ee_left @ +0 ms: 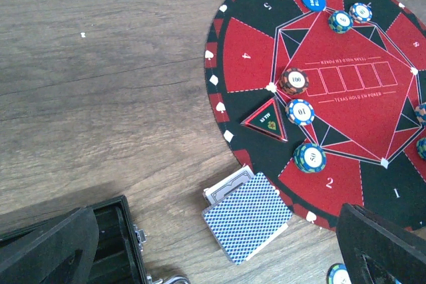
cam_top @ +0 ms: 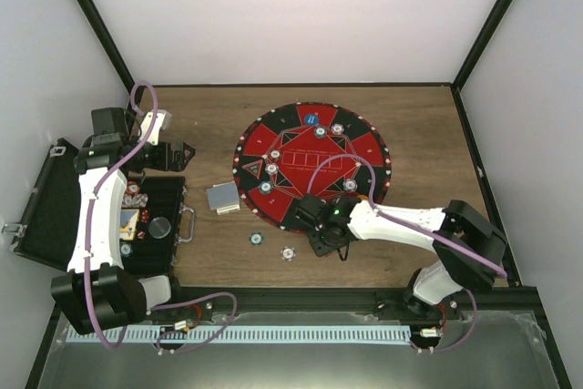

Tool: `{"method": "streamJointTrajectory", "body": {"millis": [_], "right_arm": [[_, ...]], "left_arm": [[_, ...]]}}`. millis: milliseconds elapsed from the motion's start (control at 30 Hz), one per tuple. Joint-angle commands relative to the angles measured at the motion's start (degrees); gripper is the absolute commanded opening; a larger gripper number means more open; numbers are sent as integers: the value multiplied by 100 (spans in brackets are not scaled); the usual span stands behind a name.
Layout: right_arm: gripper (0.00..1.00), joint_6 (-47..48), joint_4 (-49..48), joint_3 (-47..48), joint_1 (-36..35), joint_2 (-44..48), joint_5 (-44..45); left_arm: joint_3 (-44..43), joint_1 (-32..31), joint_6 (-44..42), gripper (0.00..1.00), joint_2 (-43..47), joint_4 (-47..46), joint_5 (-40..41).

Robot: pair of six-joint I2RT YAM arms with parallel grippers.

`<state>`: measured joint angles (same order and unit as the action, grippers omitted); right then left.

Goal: Distribute texas hold em gaming equipment

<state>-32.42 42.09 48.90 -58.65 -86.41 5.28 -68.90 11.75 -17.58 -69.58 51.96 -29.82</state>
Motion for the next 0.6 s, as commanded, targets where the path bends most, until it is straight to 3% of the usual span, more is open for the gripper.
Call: {"method": "streamJointTrajectory", "body": {"millis": [0, 300, 567], "right_arm": [[32, 19, 342, 381, -40, 233, 177], [32, 237, 878, 1236, 45, 142, 665], [31, 969, 686, 2927, 1053, -617, 738]], "left_arm": [[-56, 33, 10, 100, 34, -37, -32], [-91, 39, -6, 100, 43, -11, -20], [-119, 35, -6, 100, 48, 30, -61]]}}
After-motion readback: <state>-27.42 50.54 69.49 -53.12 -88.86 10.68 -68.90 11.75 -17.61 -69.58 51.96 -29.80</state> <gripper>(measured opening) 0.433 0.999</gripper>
